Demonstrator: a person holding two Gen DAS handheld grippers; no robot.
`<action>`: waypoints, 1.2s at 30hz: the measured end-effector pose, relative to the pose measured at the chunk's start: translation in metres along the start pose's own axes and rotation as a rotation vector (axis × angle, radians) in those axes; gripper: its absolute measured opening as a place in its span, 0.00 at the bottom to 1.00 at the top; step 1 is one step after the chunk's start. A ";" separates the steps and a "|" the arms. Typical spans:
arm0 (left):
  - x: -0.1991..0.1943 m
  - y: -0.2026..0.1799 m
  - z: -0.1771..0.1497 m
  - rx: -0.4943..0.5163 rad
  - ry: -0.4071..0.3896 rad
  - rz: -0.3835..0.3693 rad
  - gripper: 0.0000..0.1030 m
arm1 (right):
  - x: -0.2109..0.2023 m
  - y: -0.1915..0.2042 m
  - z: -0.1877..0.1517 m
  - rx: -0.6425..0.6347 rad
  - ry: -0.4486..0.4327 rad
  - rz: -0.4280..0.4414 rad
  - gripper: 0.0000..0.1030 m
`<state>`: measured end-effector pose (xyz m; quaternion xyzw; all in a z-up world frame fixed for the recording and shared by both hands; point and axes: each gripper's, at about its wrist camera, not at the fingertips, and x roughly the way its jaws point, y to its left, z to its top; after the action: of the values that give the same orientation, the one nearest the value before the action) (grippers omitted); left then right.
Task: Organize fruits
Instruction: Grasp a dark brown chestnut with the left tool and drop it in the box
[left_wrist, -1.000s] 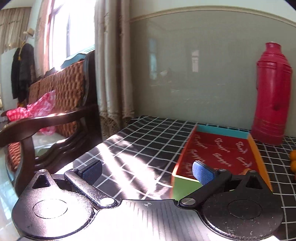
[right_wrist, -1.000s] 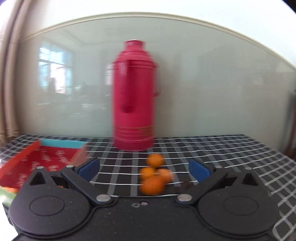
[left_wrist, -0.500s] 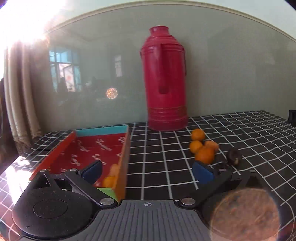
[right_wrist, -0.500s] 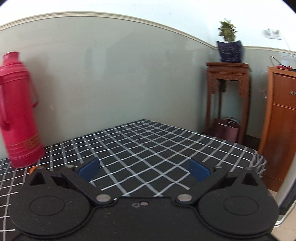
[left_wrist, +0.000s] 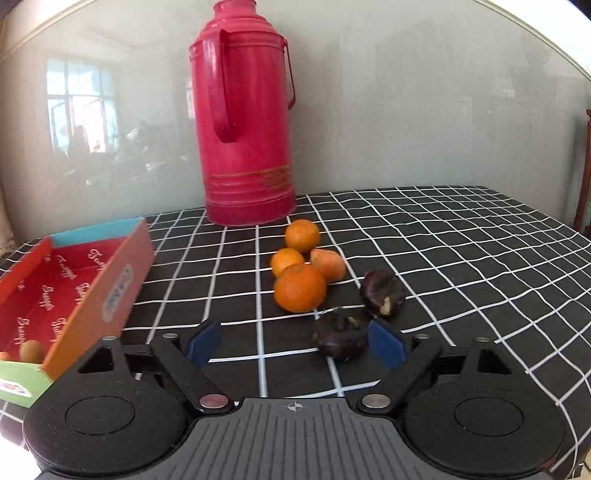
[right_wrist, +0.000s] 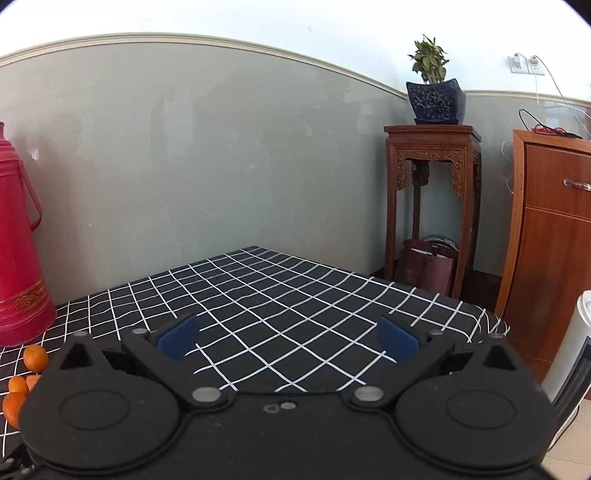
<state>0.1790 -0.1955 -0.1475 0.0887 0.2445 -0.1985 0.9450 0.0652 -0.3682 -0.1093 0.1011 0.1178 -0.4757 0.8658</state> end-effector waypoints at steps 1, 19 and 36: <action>0.002 -0.002 0.000 -0.005 0.008 -0.004 0.84 | -0.001 0.000 0.000 -0.008 -0.007 0.008 0.94; 0.030 -0.016 0.001 -0.028 0.100 -0.091 0.39 | 0.002 0.001 0.005 -0.035 -0.006 0.041 0.94; -0.011 0.057 0.018 -0.036 -0.111 0.289 0.38 | -0.013 0.027 0.000 -0.060 -0.011 0.133 0.94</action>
<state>0.2019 -0.1448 -0.1220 0.0947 0.1804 -0.0605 0.9772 0.0812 -0.3443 -0.1034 0.0801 0.1203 -0.4138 0.8988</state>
